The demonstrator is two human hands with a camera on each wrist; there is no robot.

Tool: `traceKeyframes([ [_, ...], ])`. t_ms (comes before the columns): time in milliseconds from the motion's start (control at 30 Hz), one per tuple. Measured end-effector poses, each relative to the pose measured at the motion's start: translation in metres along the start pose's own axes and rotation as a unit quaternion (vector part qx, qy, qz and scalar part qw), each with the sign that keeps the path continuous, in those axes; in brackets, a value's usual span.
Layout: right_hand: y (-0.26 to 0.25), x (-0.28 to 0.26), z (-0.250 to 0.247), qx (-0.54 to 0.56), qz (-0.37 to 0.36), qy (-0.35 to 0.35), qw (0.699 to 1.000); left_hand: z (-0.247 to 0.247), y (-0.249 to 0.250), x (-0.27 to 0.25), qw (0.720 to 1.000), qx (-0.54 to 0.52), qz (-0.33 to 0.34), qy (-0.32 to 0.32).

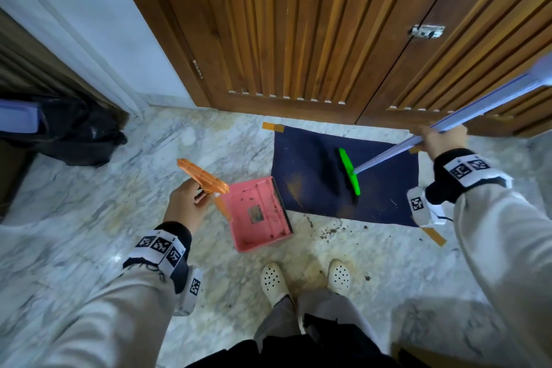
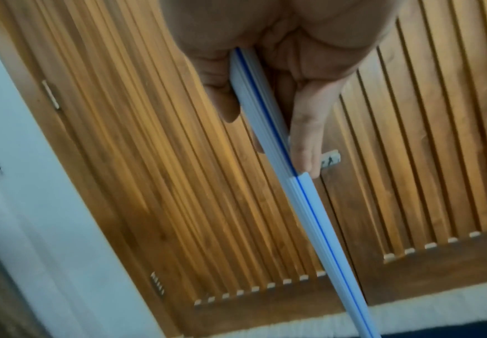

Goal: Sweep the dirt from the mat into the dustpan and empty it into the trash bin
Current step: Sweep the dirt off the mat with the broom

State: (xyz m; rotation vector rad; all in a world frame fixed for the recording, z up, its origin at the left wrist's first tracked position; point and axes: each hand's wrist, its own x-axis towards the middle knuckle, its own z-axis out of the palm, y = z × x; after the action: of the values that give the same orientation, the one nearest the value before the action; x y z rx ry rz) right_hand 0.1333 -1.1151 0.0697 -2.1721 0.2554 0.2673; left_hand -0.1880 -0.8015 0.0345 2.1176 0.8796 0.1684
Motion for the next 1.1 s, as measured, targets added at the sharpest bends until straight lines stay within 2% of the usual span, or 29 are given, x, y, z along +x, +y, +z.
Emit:
traceKeyframes([
  [133,0.028,-0.035,0.056,-0.136,-0.052,-0.15,0.978,0.012,-0.007,-0.005,0.999,-0.004,-0.039,0.007],
  [267,0.051,-0.089,0.101,-0.082,-0.047,-0.207,0.974,0.023,-0.007,0.0,0.996,-0.044,-0.073,0.023],
  [400,0.051,-0.115,0.121,-0.045,-0.034,-0.274,0.96,0.028,-0.004,0.008,0.997,-0.028,-0.066,0.019],
  [467,0.044,-0.106,0.117,-0.023,-0.01,-0.264,0.964,0.029,-0.001,0.009,0.997,-0.038,-0.06,0.02],
  [567,0.028,-0.083,0.097,-0.005,0.0,-0.212,0.977,0.031,0.002,0.006,0.997,-0.049,-0.054,0.014],
  [767,0.015,-0.021,0.03,0.071,0.036,-0.073,0.994,0.03,0.002,0.008,0.996,-0.065,-0.054,0.009],
  [933,0.009,-0.009,0.0,0.098,0.034,0.032,0.994,0.024,-0.001,0.008,0.997,-0.051,-0.049,0.018],
  [1000,0.015,-0.016,0.01,0.07,0.028,0.018,0.997,0.023,-0.003,0.008,0.997,-0.052,-0.05,0.019],
  [1100,0.032,-0.041,0.043,-0.024,0.009,-0.059,0.998,0.021,-0.005,0.007,0.996,-0.065,-0.057,0.018],
])
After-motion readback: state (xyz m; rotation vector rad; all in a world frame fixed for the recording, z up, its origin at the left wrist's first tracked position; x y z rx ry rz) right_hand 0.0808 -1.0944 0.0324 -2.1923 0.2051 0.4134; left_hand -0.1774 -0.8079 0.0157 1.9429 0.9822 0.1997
